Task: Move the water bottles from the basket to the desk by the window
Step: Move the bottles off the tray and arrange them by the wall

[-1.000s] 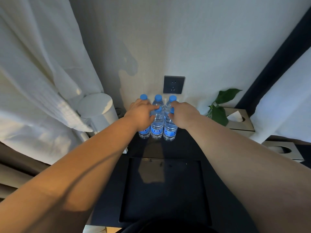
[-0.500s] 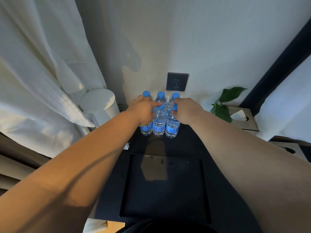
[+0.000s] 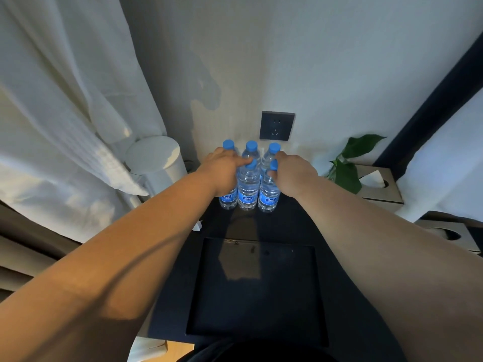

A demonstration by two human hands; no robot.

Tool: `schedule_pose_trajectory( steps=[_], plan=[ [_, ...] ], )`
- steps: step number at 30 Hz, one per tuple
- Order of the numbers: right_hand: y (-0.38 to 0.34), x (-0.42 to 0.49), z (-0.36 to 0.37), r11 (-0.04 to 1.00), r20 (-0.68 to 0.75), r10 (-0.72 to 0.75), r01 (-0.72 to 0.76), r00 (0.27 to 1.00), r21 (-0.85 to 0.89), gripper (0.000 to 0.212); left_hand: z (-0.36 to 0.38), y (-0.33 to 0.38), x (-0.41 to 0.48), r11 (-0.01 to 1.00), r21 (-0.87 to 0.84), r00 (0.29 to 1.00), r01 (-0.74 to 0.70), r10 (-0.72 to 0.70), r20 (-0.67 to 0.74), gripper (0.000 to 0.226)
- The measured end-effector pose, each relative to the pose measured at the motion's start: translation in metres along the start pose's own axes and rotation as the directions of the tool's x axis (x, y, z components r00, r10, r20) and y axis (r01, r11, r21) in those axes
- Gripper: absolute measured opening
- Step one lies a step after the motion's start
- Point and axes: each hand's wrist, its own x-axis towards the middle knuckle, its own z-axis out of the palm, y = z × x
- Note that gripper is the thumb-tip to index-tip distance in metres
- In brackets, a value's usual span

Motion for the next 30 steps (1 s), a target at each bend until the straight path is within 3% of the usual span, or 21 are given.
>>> schedule_pose_trajectory(
  steps=[15, 25, 30],
  plan=[
    [0.0, 0.0, 0.005, 0.999, -0.035, 0.003, -0.002, 0.999, 0.046, 0.045, 0.002, -0.003, 0.0, 1.0, 0.0, 1.0, -0.011, 0.011, 0.004, 0.078],
    [-0.001, -0.002, 0.003, 0.998, 0.014, 0.01, -0.011, 1.0, 0.069, 0.047, 0.004, -0.002, 0.0, 1.0, 0.012, 1.0, -0.024, 0.024, -0.002, 0.075],
    [0.001, -0.008, 0.005, 0.994, 0.017, 0.008, -0.01, 1.0, 0.11, 0.056, 0.004, -0.004, -0.003, 0.996, 0.082, 0.999, -0.042, 0.041, 0.017, 0.08]
  ],
)
